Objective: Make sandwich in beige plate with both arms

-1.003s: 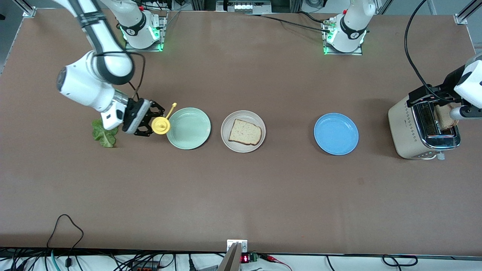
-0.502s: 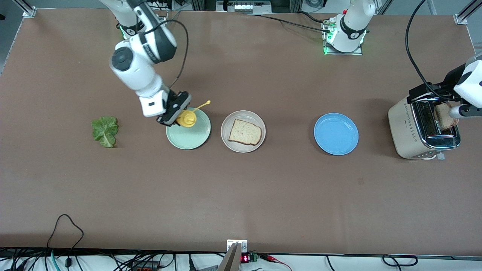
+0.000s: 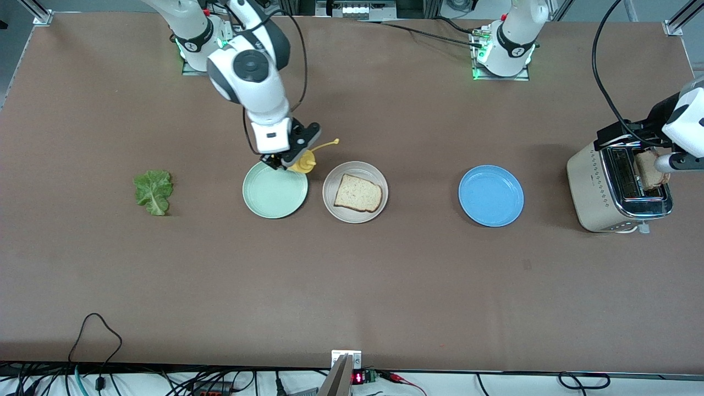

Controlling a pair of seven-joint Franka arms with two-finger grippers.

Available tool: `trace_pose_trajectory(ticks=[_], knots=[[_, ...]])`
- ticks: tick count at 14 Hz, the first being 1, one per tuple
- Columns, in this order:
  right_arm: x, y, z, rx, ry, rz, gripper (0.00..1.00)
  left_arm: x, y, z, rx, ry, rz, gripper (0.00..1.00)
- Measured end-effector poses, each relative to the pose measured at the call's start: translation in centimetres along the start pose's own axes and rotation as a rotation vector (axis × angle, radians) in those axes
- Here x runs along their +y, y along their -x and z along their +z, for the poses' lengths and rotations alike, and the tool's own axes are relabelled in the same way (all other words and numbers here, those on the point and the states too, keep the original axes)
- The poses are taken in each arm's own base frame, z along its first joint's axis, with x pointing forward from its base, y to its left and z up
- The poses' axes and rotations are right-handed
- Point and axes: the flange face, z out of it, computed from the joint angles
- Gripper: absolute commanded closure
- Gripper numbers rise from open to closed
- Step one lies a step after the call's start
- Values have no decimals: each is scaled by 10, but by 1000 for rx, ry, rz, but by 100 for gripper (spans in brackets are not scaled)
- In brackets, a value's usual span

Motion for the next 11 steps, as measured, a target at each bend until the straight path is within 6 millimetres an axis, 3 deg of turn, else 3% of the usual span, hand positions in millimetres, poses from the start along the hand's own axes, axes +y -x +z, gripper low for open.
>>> trace_pose_trajectory(ticks=[6, 11], knots=[[-32, -63, 27, -96, 74, -63, 86, 0, 0, 0, -1, 0, 0, 0], [-51, -81, 63, -128, 93, -66, 86, -1, 0, 0, -2, 0, -1, 0]])
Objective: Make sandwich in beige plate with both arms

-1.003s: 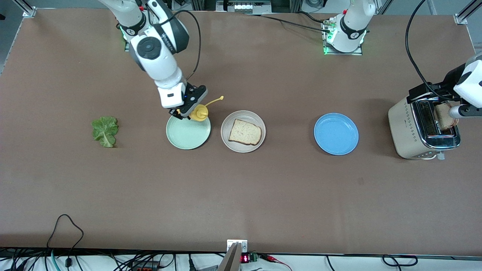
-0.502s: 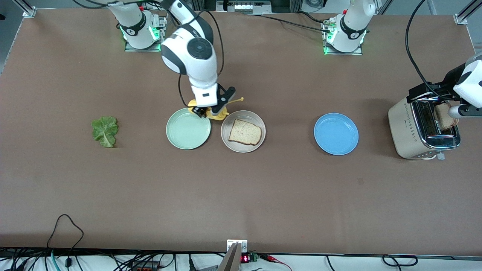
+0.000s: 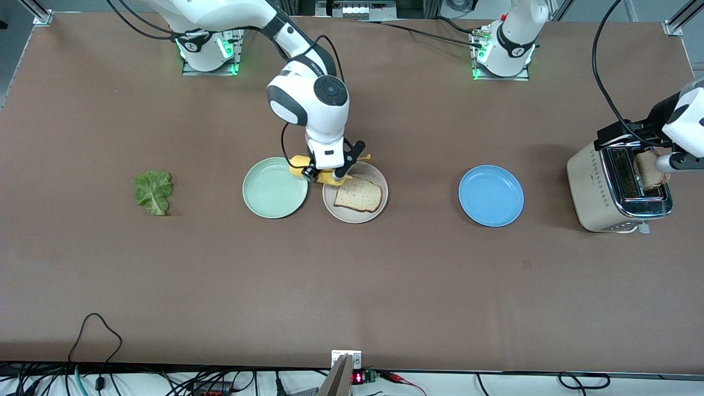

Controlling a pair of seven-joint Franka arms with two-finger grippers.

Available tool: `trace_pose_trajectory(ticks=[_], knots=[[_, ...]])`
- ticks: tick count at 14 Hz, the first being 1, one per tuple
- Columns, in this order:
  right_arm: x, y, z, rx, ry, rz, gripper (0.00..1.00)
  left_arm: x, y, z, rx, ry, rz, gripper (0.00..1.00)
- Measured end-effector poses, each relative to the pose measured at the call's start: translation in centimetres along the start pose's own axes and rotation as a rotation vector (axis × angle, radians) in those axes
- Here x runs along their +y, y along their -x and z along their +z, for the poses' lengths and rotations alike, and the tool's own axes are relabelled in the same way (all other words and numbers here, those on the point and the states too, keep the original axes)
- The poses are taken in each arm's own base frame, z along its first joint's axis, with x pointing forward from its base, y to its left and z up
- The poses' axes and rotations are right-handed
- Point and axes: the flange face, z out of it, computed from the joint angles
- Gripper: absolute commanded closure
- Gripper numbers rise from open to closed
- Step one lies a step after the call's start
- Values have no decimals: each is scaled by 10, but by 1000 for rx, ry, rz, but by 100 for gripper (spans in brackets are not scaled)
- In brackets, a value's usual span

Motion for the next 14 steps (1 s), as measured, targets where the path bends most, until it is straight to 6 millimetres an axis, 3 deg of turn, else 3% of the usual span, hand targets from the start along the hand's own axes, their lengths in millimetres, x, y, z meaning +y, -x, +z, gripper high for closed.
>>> trace_pose_trajectory(ticks=[3, 7, 11, 14], knots=[[12, -2, -1, 5, 11, 19, 87, -1, 0, 0, 0, 0, -2, 0], [94, 22, -35, 39, 11, 94, 88, -3, 0, 0, -2, 0, -5, 0], [178, 95, -74, 89, -113, 27, 88, -3, 0, 0, -3, 1, -6, 0], [227, 160, -82, 149, -200, -25, 88, -3, 1, 0, -7, 0, -4, 0]])
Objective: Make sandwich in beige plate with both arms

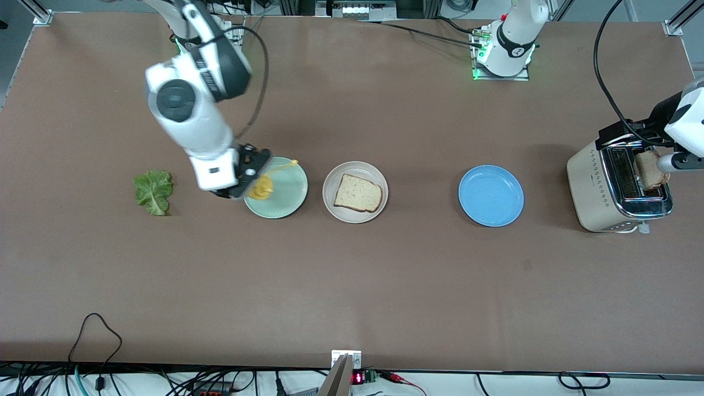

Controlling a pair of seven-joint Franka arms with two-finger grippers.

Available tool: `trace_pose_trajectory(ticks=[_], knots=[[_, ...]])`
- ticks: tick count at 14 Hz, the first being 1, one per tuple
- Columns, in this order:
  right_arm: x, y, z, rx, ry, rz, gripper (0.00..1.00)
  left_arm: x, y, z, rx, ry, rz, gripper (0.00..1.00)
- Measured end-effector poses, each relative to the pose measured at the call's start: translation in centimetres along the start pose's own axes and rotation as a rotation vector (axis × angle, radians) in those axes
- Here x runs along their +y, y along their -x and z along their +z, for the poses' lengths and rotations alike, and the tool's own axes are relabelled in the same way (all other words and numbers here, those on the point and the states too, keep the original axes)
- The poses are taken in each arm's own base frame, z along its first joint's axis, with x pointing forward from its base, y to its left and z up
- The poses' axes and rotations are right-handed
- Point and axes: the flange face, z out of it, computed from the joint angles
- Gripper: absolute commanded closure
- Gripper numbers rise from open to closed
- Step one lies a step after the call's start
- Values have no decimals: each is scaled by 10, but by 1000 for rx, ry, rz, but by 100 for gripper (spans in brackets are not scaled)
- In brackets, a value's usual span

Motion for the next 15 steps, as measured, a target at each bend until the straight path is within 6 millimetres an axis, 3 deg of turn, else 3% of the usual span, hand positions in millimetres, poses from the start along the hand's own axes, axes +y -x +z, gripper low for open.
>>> trace_pose_trajectory(ticks=[4, 7, 10, 15], knots=[[58, 81, 0, 164, -144, -46, 88, 2, 0, 0, -1, 0, 4, 0], [103, 155, 22, 329, -211, -91, 88, 2, 0, 0, -2, 0, 4, 0], [121, 207, 59, 469, -246, -144, 88, 2, 0, 0, -2, 0, 4, 0], [129, 254, 127, 690, -261, -185, 88, 2, 1, 0, -2, 0, 4, 0]])
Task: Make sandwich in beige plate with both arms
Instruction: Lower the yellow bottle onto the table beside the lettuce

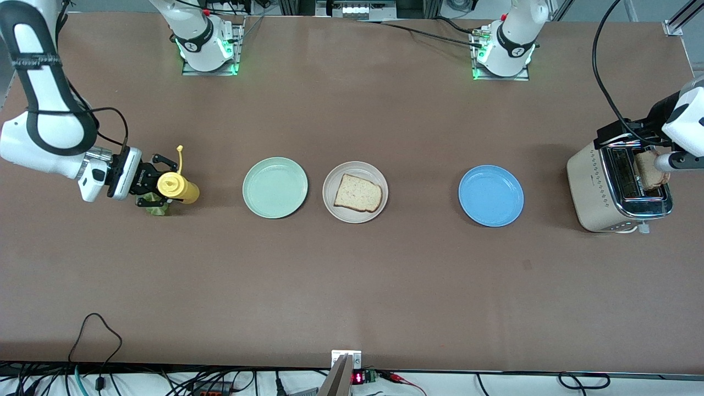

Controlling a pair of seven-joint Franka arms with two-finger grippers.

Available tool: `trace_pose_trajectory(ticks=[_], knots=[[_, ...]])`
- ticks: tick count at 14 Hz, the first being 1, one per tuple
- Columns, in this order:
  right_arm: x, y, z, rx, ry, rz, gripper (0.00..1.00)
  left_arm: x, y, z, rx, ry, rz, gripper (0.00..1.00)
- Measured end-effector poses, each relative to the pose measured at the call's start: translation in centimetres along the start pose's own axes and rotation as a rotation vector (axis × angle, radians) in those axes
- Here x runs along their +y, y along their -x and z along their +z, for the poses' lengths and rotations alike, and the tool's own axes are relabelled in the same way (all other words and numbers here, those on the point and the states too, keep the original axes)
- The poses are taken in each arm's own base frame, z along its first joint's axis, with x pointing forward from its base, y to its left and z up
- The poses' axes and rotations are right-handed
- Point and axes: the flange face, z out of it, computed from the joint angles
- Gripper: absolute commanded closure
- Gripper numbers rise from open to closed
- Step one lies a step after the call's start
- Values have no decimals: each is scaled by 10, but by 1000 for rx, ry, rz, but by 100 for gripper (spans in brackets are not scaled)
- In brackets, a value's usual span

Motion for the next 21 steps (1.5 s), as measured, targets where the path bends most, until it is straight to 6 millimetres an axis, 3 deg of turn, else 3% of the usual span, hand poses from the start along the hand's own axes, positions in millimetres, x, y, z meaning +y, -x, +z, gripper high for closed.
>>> trace_pose_trajectory(ticks=[4, 7, 10, 13, 16, 18, 21], knots=[[1, 36, 30, 114, 2, -34, 88, 0, 0, 0, 0, 0, 0, 0], [1, 54, 40, 136, -1, -54, 85, 0, 0, 0, 0, 0, 0, 0], [1, 61, 46, 156, 2, -50, 72, 0, 0, 0, -1, 0, 0, 0], [1, 61, 46, 157, 3, -50, 69, 0, 0, 0, -1, 0, 0, 0], [1, 61, 46, 157, 3, -50, 53, 0, 0, 0, -2, 0, 0, 0], [1, 61, 46, 157, 3, -50, 31, 0, 0, 1, -3, 0, 0, 0], [1, 61, 46, 156, 5, -49, 10, 0, 0, 1, -3, 0, 0, 0]])
